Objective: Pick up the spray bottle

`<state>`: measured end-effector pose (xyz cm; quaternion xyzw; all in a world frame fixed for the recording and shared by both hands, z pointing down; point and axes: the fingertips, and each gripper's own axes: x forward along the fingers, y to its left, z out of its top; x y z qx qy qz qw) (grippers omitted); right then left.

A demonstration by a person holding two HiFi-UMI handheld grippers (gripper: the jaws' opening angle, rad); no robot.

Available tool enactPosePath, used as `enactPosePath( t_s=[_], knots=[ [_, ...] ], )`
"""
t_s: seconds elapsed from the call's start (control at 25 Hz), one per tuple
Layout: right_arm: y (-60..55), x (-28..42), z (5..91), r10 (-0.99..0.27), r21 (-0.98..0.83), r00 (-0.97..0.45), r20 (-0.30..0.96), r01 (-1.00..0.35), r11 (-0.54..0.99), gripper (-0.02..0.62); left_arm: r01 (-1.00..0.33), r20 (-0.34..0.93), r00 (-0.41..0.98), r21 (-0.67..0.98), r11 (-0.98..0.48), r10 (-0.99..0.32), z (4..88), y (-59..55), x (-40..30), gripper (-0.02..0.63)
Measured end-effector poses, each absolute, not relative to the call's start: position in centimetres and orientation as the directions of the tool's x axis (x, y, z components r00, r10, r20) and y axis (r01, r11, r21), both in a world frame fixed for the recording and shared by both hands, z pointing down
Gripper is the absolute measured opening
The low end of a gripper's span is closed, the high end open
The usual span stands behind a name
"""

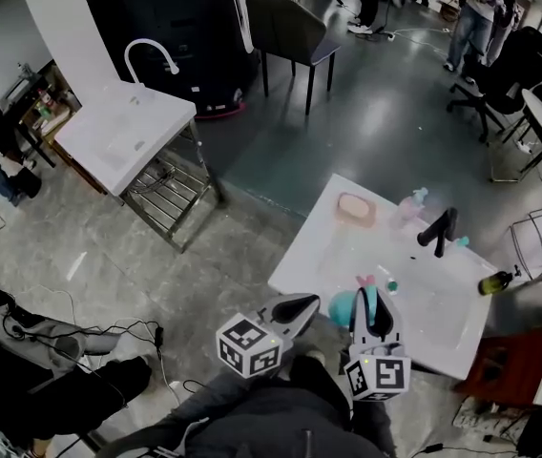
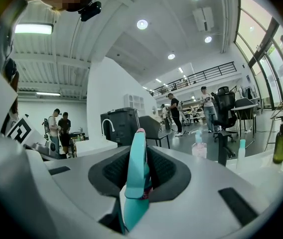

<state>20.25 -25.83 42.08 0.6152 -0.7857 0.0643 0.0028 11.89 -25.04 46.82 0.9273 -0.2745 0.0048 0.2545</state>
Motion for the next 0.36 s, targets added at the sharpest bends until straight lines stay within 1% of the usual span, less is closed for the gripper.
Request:
enactPosePath(
  t_s=[0.36],
  knots=[
    [-25.60,21.08,42.52,-0.960,-0.117,-0.262,0.097,-0.961,0.250,0.077,-0.526,0.164,0.840,0.479,-0.703,-0.517,47.34,-24.65,12.89,0.003]
  ],
)
